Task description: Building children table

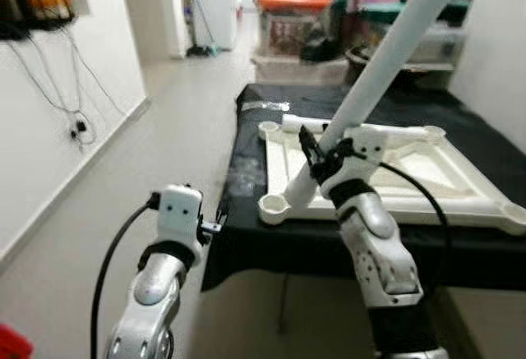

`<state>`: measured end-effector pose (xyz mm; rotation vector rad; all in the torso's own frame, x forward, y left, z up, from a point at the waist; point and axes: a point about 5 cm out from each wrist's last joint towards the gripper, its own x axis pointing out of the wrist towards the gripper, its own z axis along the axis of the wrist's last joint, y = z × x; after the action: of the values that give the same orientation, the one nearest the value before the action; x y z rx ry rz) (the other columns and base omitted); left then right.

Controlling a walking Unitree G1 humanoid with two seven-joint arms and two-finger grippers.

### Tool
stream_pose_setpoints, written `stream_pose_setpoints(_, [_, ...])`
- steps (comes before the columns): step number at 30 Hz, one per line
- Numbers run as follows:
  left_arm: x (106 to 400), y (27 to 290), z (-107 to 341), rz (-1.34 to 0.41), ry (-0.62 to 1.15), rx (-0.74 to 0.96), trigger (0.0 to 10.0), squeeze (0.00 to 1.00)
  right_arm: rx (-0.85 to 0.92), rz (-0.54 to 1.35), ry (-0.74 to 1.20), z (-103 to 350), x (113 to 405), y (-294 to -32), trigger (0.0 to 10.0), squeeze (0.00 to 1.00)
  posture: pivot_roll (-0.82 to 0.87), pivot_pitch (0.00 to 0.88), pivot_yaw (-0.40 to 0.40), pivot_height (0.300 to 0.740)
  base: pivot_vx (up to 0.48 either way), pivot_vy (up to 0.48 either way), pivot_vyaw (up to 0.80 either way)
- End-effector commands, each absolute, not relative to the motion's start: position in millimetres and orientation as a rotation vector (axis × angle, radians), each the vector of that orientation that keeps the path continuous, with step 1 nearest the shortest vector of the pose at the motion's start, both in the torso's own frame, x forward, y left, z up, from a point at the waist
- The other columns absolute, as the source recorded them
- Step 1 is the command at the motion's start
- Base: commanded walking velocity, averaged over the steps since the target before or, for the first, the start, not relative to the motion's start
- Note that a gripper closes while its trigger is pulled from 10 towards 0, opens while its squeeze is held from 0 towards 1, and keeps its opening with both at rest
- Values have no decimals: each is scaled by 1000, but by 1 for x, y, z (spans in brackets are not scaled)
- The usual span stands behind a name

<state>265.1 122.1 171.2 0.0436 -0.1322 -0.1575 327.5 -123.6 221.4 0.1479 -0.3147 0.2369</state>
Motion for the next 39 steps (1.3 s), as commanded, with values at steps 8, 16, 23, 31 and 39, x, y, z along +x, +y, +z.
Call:
stream_pose_setpoints(8, [270, 122, 175, -157, -142, 46, 10000, 0, 155, 234, -308, 221, 328, -125, 10000, 0, 33, 0, -20, 740, 142, 0, 0])
stream_pose_setpoints(16, [268, 120, 174, -160, -141, 44, 10000, 0, 154, 242, -308, 220, 327, -123, 10000, 0, 34, 0, -20, 740, 307, 0, 0])
stream_pose_setpoints(23, [268, 117, 175, -160, -144, 34, 10000, 0, 154, 245, -311, 221, 327, -123, 10000, 0, 31, 0, -20, 740, 308, 0, 0])
stream_pose_setpoints(31, [269, 120, 173, -138, -132, 19, 10000, 0, 154, 248, -313, 221, 327, -123, 10000, 0, 32, 0, -20, 740, 77, 0, 0])
stream_pose_setpoints(39, [270, 121, 171, -130, -124, 10, 10000, 0, 158, 270, -323, 225, 330, -121, 10000, 0, 29, 0, -21, 740, 0, 0, 0])
